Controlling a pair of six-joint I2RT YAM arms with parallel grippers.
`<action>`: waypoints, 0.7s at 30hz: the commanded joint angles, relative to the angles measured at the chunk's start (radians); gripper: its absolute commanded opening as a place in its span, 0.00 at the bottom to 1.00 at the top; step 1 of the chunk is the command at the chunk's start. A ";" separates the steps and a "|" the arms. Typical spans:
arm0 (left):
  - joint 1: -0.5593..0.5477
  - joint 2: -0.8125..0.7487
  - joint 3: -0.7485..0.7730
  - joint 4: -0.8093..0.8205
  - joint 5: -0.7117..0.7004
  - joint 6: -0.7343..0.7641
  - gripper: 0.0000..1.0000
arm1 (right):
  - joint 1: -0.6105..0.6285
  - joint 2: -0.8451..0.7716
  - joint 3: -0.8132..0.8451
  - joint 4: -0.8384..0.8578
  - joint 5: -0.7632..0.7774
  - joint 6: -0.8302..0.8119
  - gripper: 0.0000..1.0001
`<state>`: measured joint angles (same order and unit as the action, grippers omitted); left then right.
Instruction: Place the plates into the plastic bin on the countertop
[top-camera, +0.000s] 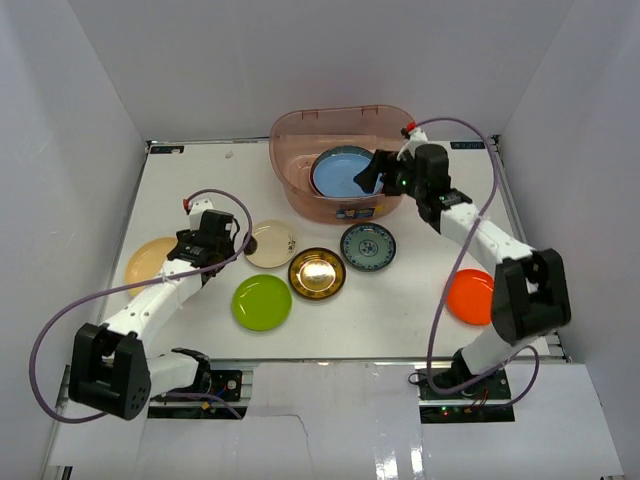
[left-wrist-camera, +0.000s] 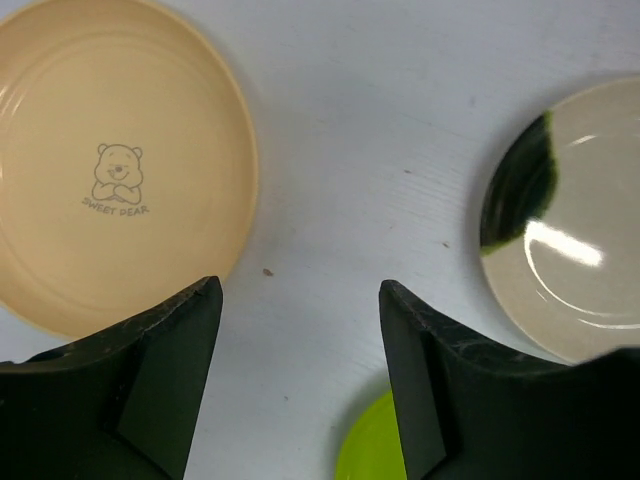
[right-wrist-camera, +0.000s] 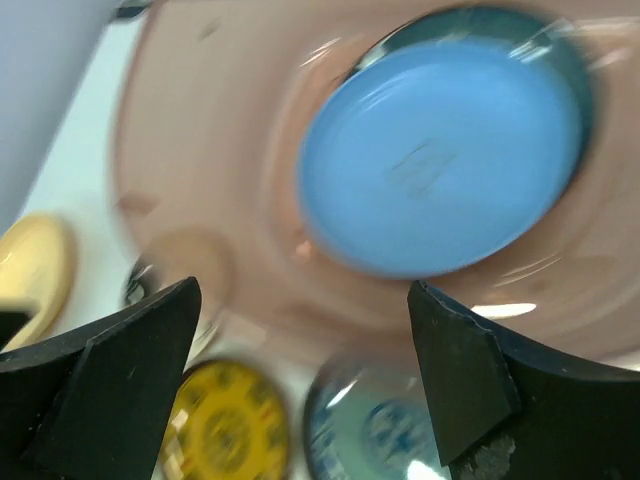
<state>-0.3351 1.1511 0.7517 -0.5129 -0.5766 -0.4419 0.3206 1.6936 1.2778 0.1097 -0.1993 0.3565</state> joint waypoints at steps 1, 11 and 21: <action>0.076 0.053 0.060 0.008 0.024 0.017 0.74 | 0.109 -0.170 -0.246 0.241 -0.134 0.084 0.89; 0.231 0.281 0.090 0.102 0.167 0.095 0.59 | 0.406 -0.465 -0.742 0.341 -0.101 0.094 0.84; 0.255 0.400 0.161 0.099 0.132 0.128 0.00 | 0.420 -0.606 -0.773 0.303 -0.055 0.042 0.84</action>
<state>-0.0807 1.5677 0.8680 -0.4229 -0.4522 -0.3130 0.7383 1.1351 0.4889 0.3695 -0.2836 0.4316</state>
